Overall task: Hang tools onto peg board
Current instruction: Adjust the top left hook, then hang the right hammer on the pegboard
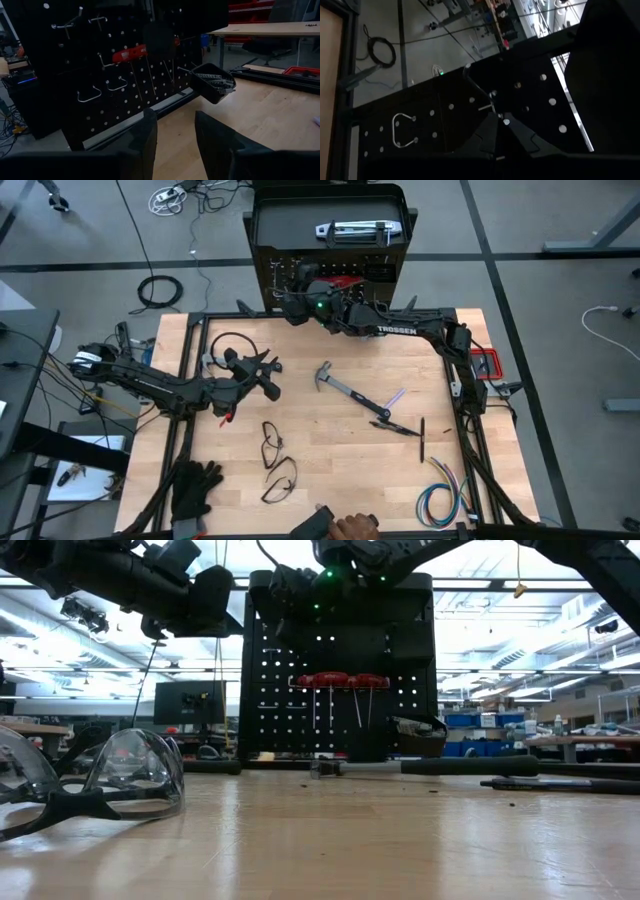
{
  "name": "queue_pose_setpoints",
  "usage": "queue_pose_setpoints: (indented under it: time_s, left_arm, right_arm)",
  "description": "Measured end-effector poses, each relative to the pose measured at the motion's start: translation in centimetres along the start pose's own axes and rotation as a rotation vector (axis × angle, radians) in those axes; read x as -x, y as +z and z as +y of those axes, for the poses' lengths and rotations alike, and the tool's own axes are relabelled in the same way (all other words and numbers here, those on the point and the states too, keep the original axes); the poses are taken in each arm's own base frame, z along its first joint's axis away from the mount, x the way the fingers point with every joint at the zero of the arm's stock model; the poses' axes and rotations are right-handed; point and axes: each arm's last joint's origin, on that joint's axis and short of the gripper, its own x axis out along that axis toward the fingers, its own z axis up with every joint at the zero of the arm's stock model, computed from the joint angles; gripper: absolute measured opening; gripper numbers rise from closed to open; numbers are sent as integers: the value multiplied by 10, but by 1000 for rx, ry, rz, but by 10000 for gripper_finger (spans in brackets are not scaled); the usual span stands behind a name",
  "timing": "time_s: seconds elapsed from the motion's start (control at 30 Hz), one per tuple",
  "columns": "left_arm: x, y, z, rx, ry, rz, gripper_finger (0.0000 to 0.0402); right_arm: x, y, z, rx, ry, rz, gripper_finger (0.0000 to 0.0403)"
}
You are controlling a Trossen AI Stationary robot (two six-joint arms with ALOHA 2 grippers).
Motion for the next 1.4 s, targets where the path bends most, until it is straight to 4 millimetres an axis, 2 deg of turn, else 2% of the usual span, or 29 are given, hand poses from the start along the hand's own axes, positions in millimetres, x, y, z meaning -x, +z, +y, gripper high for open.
queue_pose_setpoints:
  time_s: [0.27,0.6,0.73,0.93,1.13,1.3,1.4]
  left_arm:
    - [0,0,0,3,0,-2,131]
    - [0,0,0,3,-1,-2,131]
    - [0,0,0,3,-1,-2,131]
    - [0,0,0,0,-1,-1,131]
    - [0,-1,0,-29,0,3,131]
    - [0,-4,1,-88,23,18,131]
    - [0,-6,2,-119,68,32,131]
  right_arm:
    - [4,2,3,8,-29,81,27]
    - [5,-1,5,-21,-47,158,45]
    - [3,-3,6,-24,-40,169,78]
    - [7,-2,6,-106,23,137,163]
    - [30,4,-16,-186,60,127,235]
    - [64,13,-32,-257,141,143,271]
    - [87,11,-36,-354,241,182,280]
